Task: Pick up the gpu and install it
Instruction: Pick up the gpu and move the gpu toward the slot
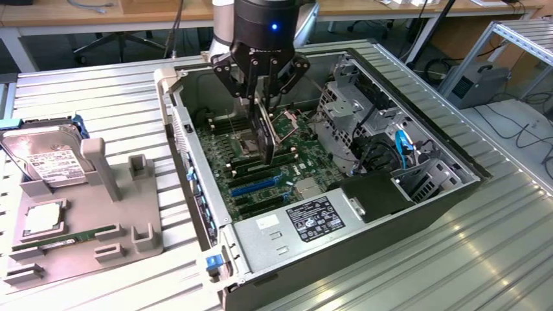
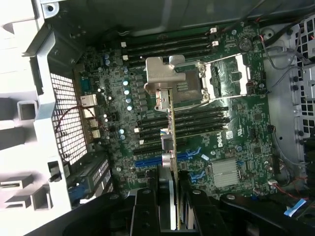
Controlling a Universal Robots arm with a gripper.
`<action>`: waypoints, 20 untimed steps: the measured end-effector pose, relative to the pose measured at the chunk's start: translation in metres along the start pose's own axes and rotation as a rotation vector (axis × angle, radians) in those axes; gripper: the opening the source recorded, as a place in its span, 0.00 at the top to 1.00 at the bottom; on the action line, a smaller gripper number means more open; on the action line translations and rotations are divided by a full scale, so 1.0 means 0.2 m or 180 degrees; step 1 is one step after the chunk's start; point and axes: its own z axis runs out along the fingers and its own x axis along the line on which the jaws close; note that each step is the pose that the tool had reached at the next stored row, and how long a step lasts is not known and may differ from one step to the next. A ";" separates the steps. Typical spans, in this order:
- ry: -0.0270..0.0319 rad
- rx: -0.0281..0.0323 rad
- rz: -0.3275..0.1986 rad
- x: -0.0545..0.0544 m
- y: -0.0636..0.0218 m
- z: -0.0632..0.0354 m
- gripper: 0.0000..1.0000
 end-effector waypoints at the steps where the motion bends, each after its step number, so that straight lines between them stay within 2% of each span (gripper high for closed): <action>1: 0.0000 0.0000 0.0000 0.00 0.001 0.001 0.72; 20: 0.0000 0.0000 0.0000 -0.08 0.016 0.042 0.72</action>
